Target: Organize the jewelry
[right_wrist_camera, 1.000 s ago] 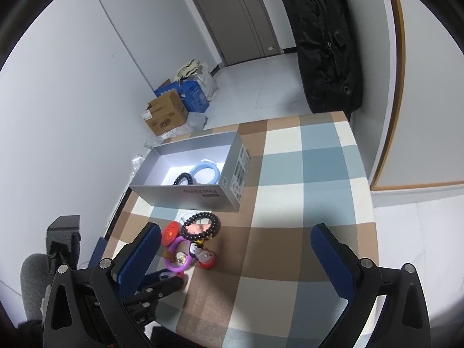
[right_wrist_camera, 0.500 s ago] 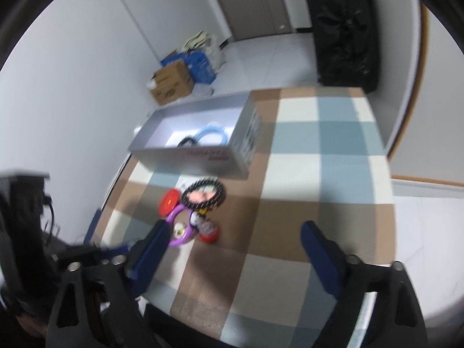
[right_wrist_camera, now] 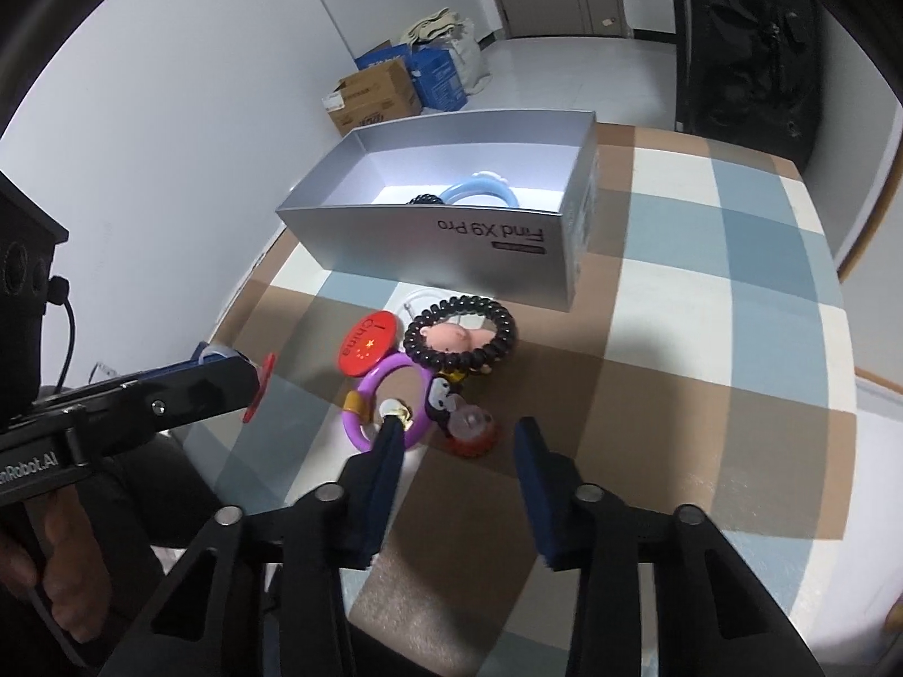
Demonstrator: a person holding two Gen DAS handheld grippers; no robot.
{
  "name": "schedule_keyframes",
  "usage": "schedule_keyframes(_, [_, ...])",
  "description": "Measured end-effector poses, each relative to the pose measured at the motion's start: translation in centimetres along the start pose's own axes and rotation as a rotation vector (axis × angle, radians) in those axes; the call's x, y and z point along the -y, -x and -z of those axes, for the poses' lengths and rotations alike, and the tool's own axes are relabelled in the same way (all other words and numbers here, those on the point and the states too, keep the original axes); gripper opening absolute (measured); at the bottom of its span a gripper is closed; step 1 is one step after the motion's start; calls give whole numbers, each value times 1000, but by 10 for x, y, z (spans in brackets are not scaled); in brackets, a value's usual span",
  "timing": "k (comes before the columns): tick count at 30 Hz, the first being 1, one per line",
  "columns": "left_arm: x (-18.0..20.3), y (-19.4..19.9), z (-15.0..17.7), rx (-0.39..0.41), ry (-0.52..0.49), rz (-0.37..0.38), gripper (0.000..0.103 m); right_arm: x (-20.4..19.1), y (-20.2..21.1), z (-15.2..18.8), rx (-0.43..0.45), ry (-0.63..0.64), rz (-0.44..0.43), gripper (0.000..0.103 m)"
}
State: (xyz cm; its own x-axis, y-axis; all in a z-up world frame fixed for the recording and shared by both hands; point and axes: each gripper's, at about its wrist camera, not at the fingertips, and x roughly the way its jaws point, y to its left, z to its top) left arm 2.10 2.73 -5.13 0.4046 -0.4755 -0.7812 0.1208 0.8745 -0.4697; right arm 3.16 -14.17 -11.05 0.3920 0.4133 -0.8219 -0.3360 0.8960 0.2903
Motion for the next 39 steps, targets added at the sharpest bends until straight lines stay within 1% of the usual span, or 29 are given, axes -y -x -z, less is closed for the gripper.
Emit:
schedule_keyframes(3, [-5,2,-2,-3,10,10,12,0,-3,-2,-2,-2,8,26])
schedule_keyframes(5, [-7,1,-3,-6,15,15,12,1,-4,-4,-2,-8,6,12])
schedule_keyframes(6, [-7,1,-4,-7,16,16,12,2,-5,-4,-3,-14,0,9])
schedule_keyframes(8, [-6,1,-4,-8,17,17,12,3,-5,-5,-4,-18,-7,8])
schedule_keyframes(10, [-6,0,-4,-9,17,18,12,3,-5,-5,-6,-16,-12,5])
schedule_keyframes(13, [-6,0,-4,-10,17,13,12,3,-4,-5,-1,-14,-6,4])
schedule_keyframes(21, [-5,1,-4,-1,29,2,12,12,12,-7,34,-68,-4,4])
schedule_keyframes(31, [7,7,-16,28,0,2,12,10,51,-20,171,-77,26,4])
schedule_keyframes(39, [17,10,-35,50,-16,-9,12,3,74,-39,274,-71,-48,4])
